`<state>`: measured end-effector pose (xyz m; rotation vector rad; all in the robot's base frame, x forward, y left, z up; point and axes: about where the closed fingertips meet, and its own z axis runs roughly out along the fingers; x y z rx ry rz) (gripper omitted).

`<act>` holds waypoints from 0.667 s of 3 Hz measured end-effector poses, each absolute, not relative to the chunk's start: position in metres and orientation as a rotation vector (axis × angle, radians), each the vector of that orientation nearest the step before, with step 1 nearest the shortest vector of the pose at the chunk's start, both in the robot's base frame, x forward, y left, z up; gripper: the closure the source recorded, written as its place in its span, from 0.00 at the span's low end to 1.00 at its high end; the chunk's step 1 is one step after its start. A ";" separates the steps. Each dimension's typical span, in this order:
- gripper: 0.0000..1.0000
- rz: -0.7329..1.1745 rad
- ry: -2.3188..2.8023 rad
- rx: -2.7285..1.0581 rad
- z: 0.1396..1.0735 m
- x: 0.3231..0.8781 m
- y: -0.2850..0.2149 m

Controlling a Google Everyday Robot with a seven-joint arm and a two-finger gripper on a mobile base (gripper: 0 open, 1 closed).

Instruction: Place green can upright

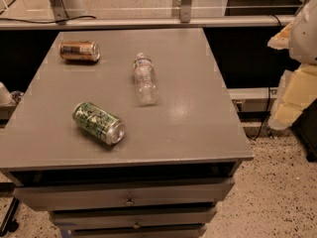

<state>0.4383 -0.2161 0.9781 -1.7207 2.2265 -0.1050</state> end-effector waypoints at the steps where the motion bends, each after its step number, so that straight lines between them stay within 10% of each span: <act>1: 0.00 -0.105 2.226 -1.721 0.978 0.438 -0.216; 2: 0.00 -0.069 2.213 -1.668 0.980 0.468 -0.199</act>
Offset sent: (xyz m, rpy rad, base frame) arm 0.0853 0.0470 0.0038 0.1433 -0.0354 -0.0554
